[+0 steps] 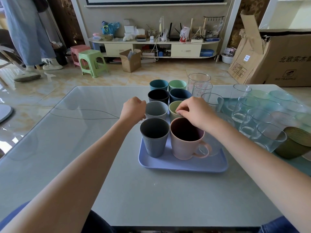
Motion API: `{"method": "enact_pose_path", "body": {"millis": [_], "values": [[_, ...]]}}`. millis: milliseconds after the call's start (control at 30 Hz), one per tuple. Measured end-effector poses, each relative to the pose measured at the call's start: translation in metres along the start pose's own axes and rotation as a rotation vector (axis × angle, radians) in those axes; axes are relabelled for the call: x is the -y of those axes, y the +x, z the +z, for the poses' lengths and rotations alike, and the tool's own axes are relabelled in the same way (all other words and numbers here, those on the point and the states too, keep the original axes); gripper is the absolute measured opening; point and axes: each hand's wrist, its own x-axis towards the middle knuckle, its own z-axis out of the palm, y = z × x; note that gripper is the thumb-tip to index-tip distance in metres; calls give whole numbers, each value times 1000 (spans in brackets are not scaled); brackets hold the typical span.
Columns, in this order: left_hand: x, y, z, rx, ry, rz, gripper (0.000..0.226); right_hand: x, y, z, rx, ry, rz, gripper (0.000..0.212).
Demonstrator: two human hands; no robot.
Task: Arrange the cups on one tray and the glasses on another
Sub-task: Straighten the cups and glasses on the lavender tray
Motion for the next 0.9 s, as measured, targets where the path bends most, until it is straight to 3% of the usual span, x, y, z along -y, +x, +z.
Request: {"method": "enact_pose_path", "body": {"millis": [167, 367, 567, 900], "values": [[2, 2, -11, 5, -68, -69, 17, 2, -3, -4, 12, -77, -15, 17], [3, 2, -20, 34, -101, -115, 18, -11, -13, -22, -168, -183, -34, 19], [7, -1, -19, 110, -77, -104, 25, -20, -18, -27, -165, -317, -82, 18], [4, -4, -6, 172, -18, -53, 18, -10, -5, -26, -1, -445, -101, 13]]}}
